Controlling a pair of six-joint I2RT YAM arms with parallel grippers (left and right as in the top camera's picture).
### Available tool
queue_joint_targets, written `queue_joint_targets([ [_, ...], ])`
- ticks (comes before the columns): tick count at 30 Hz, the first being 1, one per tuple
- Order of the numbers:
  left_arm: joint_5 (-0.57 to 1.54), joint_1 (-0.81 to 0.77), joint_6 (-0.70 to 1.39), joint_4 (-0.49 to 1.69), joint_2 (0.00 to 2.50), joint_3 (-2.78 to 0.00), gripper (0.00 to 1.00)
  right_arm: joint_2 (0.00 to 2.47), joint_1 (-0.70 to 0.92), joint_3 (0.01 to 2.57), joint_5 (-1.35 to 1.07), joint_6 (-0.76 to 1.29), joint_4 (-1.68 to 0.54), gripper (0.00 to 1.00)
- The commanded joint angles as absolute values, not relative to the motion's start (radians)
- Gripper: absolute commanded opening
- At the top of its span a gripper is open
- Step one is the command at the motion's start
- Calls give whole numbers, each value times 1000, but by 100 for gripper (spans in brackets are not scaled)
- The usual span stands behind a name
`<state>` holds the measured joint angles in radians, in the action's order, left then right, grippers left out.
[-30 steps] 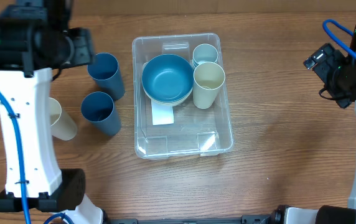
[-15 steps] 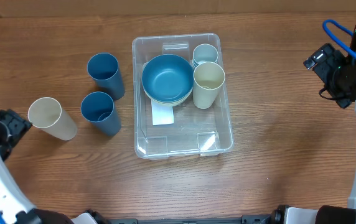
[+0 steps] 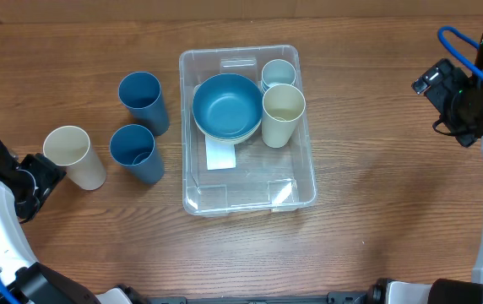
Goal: Pack container
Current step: 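Grasp the remaining cream cup with the left gripper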
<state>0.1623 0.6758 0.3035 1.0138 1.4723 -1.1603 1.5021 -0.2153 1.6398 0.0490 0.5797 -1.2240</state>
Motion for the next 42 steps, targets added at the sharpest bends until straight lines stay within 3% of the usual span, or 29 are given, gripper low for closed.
queue_joint_targets([
  [1,236,673,276,1046,1462,-1159,65,1495,-215,1644,51,580,-1221,100],
  [4,235,674,277,1113,1432,-1197,63,1495,-215,1644,51,580,-1221,100],
  [11,219,674,277,1227,1309,-1348,70,1495,-215,1644,51,580,-1221,100],
  [17,199,667,276,1137,1350,-1314,69,1495,-215,1644,51,580,-1221,100],
  [22,200,628,277,1045,1509,-1257,62,1495,-215,1644,51,580,-1221,100],
  [25,201,609,269,1022,1568,-1257,49,1495,-215,1644,51,580,-1221,100],
  [27,210,605,269,1023,1576,-1258,25,1495,-215,1644,51,580,-1221,100],
  [29,225,605,269,1041,1559,-1274,16,1495,-215,1644,51,580,-1221,100],
  [35,257,588,256,1286,1438,-1589,4,1495,-215,1644,51,580,-1221,100],
  [38,245,497,221,1379,1380,-1763,4,1495,-215,1644,51,580,-1221,100],
  [42,134,158,212,1410,1301,-1919,4,1495,-215,1644,51,580,-1221,100],
])
